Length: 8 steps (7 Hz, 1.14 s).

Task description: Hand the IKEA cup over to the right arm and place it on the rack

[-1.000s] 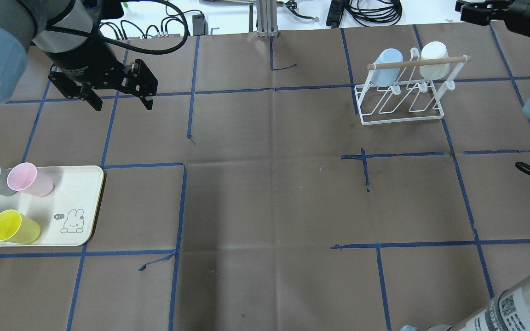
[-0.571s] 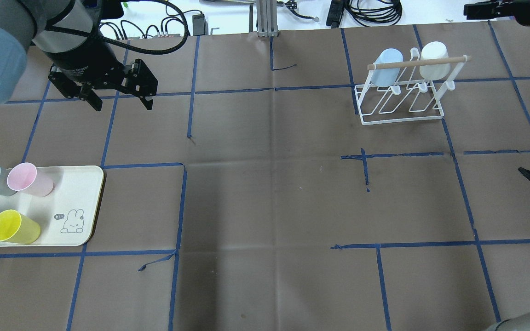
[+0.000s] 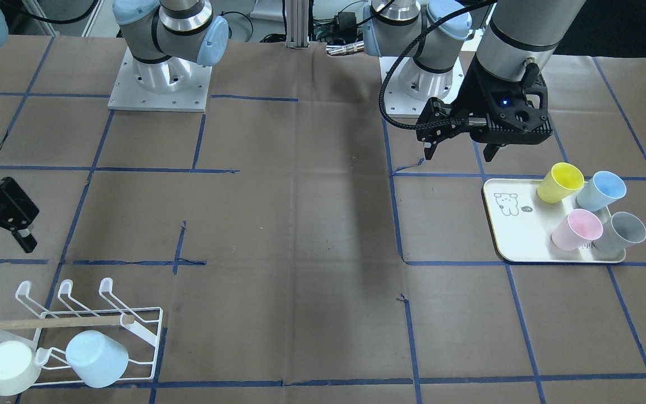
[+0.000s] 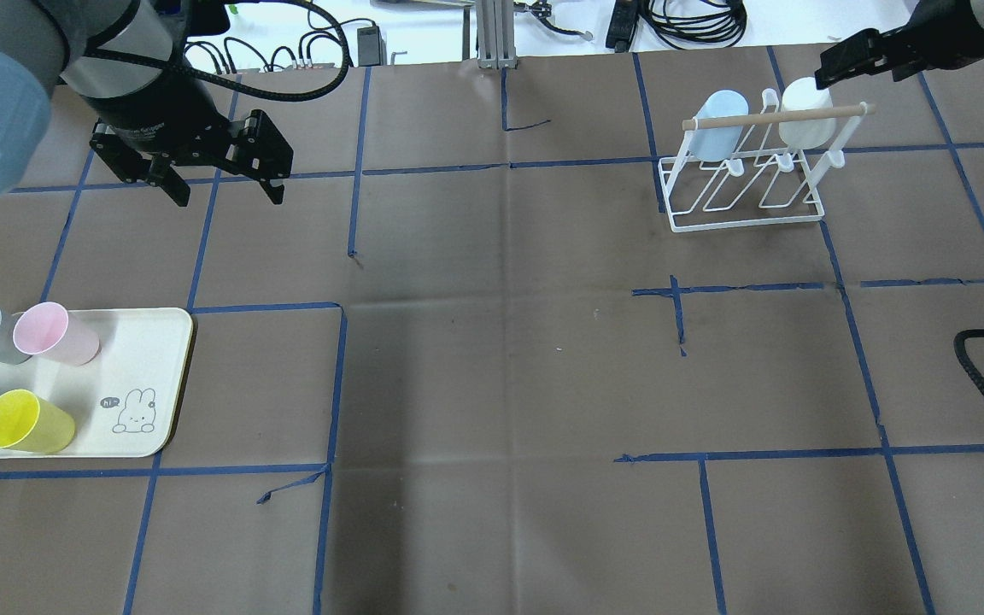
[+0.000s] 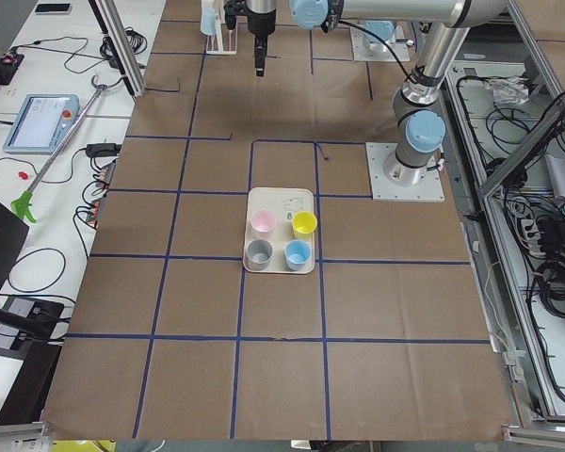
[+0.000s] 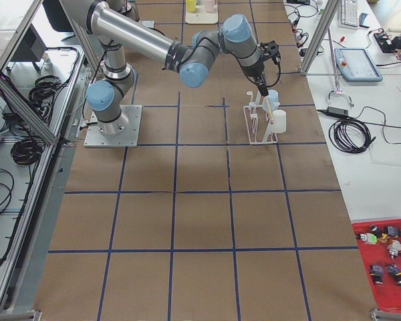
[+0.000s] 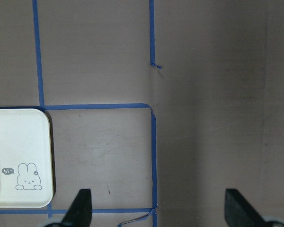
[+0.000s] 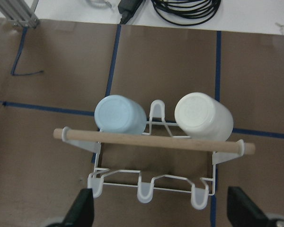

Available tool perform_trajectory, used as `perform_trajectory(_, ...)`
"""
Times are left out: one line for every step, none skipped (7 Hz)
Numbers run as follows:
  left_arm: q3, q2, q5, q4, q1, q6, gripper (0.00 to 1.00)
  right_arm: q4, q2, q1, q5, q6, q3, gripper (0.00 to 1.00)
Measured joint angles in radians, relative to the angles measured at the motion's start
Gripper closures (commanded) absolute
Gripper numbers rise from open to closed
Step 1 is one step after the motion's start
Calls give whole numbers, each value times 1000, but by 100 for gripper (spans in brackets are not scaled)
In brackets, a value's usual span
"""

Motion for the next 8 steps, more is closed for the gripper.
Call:
perform_trajectory(0,0,0,0,0,0,0,128,-12,29,-39,9,-18,0)
perform_trajectory(0,0,0,0,0,0,0,249,-21,57,-87,40,-33,0)
perform_trajectory(0,0,0,0,0,0,0,341,-25,95,-123,93,-45,0)
perform_trajectory(0,0,0,0,0,0,0,392,-26,153,-148,137,-58,0)
perform_trajectory(-1,0,0,0,0,0,0,415,-28,220,-166,156,-67,0)
perform_trajectory(-1,0,0,0,0,0,0,434,-37,285,-194,182,-72,0)
perform_trajectory(-1,0,0,0,0,0,0,462,-56,329,-231,233,-72,0)
perform_trajectory(-1,0,0,0,0,0,0,492,-82,352,-258,286,-67,0)
